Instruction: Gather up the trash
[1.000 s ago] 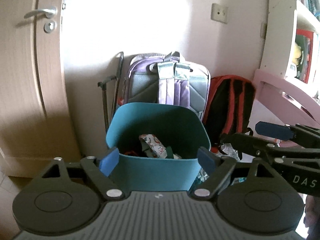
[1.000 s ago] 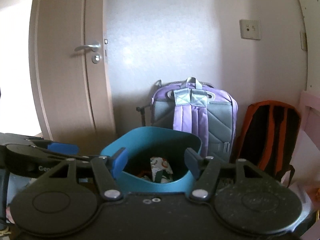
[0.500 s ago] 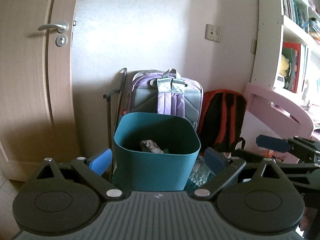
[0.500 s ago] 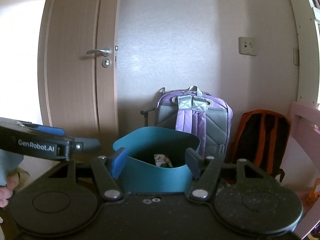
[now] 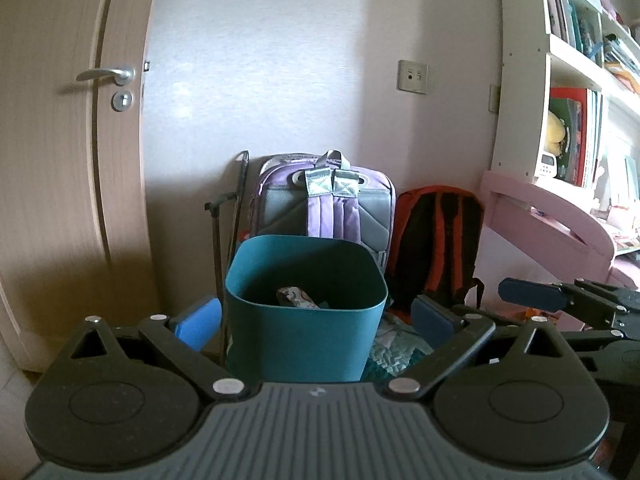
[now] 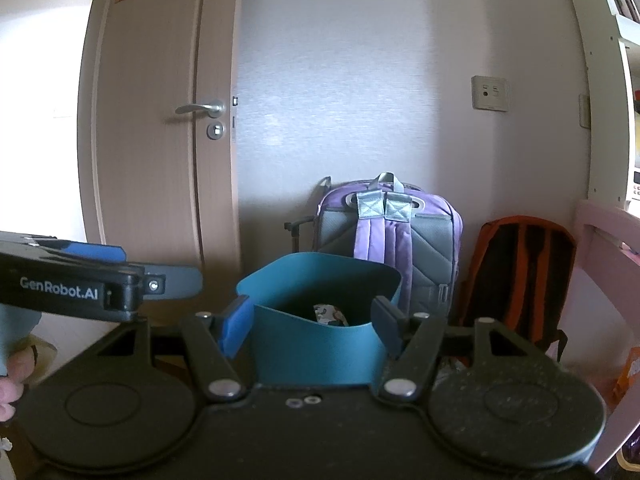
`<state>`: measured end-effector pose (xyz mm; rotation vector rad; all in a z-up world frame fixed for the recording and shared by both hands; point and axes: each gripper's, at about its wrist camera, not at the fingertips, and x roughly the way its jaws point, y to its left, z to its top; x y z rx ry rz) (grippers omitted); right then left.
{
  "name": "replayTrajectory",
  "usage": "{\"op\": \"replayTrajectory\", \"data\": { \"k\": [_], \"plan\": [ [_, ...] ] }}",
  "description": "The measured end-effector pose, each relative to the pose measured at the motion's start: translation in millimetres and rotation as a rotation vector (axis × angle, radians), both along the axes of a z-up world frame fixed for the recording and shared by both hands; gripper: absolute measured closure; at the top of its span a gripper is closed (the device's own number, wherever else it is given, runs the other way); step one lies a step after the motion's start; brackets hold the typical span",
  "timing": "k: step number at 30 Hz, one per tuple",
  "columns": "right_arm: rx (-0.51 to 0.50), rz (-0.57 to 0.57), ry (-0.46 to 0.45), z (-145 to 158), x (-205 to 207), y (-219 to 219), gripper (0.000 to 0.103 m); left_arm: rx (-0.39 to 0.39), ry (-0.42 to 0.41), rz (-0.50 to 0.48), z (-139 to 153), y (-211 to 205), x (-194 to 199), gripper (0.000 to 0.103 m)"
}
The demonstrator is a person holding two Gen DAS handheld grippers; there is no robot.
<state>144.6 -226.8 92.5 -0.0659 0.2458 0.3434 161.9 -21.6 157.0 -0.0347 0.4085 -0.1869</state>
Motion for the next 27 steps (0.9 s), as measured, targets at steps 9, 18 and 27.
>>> {"op": "replayTrajectory", "data": {
  "k": [9, 18, 27],
  "plan": [
    [0.032, -0.028, -0.014, 5.3, -9.3, -10.6, 0.038, -0.032, 0.009, 0.010, -0.8, 7.6, -1.0, 0.001],
    [0.015, -0.015, -0.018, 5.0, -14.4, -4.4, 0.037, -0.022, -0.015, 0.016, -0.2, 5.6, -7.5, 0.001],
    [0.014, -0.014, -0.027, 9.5, -17.1, -1.7, 0.037, -0.026, -0.035, 0.020, 5.0, 6.6, -9.3, 0.001]
  ]
}}
